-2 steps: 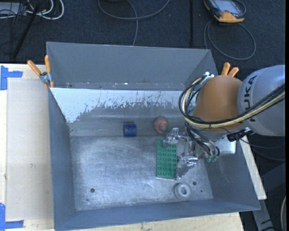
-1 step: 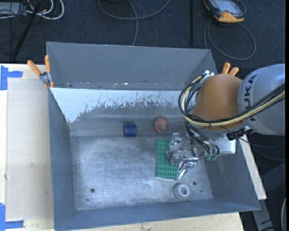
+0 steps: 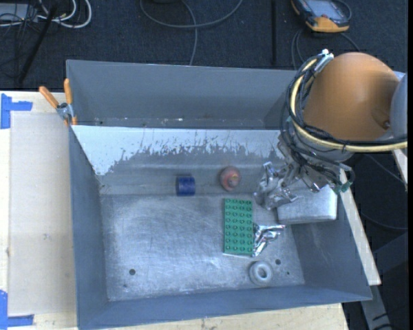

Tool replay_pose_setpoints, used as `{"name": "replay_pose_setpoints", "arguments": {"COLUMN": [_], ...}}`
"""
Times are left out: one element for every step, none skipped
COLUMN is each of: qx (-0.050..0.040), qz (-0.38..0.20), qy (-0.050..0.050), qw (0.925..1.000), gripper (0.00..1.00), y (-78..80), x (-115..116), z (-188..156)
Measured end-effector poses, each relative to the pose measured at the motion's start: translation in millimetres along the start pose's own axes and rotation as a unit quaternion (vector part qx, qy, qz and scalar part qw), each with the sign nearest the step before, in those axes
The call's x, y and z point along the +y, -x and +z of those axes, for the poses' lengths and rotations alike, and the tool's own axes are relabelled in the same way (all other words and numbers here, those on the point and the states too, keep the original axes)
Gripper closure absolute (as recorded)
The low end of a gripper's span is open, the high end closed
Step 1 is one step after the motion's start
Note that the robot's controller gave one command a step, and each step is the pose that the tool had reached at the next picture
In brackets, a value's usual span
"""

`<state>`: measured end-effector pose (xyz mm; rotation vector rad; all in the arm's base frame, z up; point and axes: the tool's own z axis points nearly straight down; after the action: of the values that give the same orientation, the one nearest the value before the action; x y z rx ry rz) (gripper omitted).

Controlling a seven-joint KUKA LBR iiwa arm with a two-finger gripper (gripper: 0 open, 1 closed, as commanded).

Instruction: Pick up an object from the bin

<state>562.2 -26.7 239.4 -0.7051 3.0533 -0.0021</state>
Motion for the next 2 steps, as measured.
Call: {"name": "replay_pose_setpoints", "arguments": {"qx": [0.0029,0.003], "qz": [0.003,0.003], "qy": [0.002,0.002], "qw": [1.0,1.0], "gripper": [1.0,1.0], "y": [-1.6,-1.7], "x": [-0.6,-0.8], "z": [3.5,3.5]}}
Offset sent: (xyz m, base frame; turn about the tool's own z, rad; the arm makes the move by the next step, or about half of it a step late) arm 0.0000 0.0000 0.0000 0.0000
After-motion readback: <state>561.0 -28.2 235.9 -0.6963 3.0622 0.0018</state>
